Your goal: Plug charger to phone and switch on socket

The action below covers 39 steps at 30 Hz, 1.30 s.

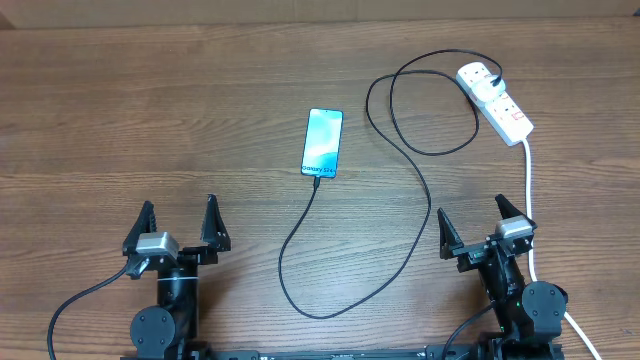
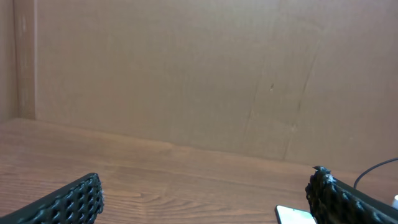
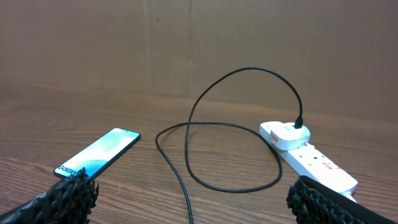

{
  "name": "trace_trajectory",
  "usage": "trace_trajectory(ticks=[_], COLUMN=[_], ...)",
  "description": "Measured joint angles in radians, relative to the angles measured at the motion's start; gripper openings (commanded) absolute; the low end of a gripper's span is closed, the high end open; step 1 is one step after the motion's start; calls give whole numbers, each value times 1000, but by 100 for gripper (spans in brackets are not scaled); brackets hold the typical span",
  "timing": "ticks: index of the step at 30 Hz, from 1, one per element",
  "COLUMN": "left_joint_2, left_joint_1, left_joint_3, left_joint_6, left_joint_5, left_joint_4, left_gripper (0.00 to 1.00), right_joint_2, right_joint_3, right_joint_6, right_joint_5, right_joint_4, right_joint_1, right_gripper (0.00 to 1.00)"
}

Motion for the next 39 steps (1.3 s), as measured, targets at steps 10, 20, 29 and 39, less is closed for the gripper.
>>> trace_trajectory(ticks=[10, 20, 29, 39], left_joint_2=[-3, -3, -3, -3], left_joint_1=[0, 0, 0, 0], left_joint_3=[-3, -3, -3, -3], left_joint_6=[5, 26, 26, 26], left_joint_5=[0, 12, 31, 33], left_joint_4=[-236, -238, -241, -241], left_gripper=[100, 100, 100, 100], right_joint_2=[0, 0, 0, 0], right_joint_3=[0, 0, 0, 0], right_joint_6=[-1, 0, 0, 0], right_joint_5=[0, 0, 0, 0], right_joint_4=[0, 0, 0, 0], right_joint_1=[0, 0, 0, 0], right_gripper=[100, 100, 100, 100])
